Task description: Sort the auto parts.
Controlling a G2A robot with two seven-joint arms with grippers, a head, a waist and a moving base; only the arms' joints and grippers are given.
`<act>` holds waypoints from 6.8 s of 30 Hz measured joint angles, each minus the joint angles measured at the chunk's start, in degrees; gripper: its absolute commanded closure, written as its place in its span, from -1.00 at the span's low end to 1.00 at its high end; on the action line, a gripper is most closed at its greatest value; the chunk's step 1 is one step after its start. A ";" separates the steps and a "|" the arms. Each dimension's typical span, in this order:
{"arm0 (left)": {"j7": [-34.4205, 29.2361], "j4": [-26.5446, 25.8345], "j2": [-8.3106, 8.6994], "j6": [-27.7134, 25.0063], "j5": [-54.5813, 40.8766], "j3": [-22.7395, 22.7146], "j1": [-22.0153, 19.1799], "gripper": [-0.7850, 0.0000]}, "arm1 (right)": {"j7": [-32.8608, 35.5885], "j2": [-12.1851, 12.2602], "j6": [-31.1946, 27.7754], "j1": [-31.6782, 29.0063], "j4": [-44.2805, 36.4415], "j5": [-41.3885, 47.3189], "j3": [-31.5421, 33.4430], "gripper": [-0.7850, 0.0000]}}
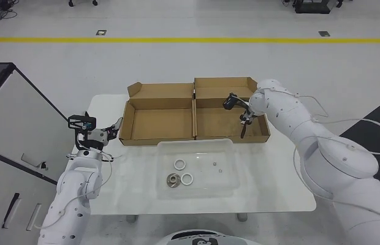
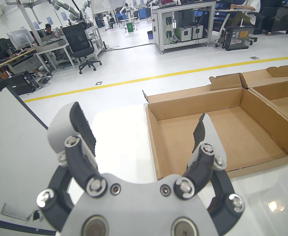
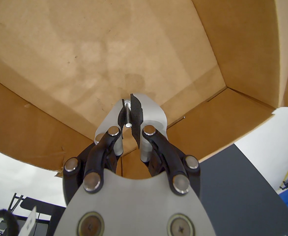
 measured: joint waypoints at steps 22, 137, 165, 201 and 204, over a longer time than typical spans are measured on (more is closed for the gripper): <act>0.00 0.00 0.00 0.00 0.00 0.00 0.00 -1.00 | -3.38 -3.76 -5.87 2.33 4.69 -4.39 0.77 -1.00; 0.00 0.00 0.00 0.00 0.00 0.00 0.00 -1.00 | 21.90 11.11 4.85 -6.92 -60.95 6.86 -2.25 0.05; 0.00 0.00 0.00 0.00 0.00 0.00 0.00 -1.00 | 20.59 7.49 3.55 -8.79 -49.81 3.87 -2.25 0.25; 0.00 0.00 0.00 0.00 0.00 0.00 0.00 -1.00 | 22.48 7.43 5.44 -9.69 -49.65 3.47 -2.25 0.45; 0.00 0.00 0.00 0.00 0.00 0.00 0.00 -1.00 | 22.47 7.37 5.43 -9.78 -49.48 3.41 -2.25 0.51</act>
